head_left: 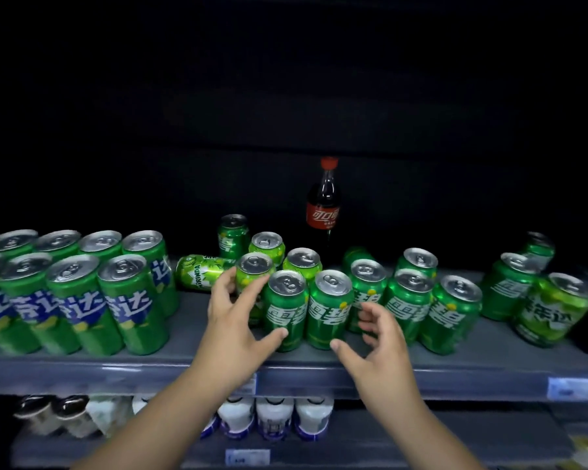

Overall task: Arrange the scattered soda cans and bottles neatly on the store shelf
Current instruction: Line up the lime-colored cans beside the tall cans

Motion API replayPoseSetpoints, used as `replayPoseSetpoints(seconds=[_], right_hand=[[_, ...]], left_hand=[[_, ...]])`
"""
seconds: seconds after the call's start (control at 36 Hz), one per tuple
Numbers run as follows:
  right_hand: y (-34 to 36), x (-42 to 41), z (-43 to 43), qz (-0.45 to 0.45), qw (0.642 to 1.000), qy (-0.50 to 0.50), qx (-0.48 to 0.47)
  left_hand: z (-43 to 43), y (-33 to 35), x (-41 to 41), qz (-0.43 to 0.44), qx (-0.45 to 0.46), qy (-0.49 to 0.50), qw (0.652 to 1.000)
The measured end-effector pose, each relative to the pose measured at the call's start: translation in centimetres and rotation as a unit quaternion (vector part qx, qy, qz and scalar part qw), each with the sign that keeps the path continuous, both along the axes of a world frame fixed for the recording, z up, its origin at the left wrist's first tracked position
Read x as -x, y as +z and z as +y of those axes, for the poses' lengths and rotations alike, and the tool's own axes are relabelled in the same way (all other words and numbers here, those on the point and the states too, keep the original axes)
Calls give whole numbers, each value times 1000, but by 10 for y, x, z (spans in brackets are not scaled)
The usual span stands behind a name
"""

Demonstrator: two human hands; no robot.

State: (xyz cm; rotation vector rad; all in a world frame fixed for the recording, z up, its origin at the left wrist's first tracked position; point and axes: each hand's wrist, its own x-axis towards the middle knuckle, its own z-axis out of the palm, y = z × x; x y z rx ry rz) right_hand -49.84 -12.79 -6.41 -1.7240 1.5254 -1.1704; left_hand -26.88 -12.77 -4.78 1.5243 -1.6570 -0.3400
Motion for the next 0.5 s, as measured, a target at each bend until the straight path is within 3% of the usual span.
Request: replayPoseSetpoints(seconds=[0.14, 0.31, 0.5], right_hand=[[2, 14, -6, 26, 999, 33, 15], [28, 27, -3, 82, 988, 62, 116], [61, 64, -15, 107, 955, -79, 266]], left_hand=[[4, -6, 16, 27, 5, 1, 1000], [15, 18, 34, -50, 40, 46, 997], [-2, 60, 69, -137, 62, -55, 987]])
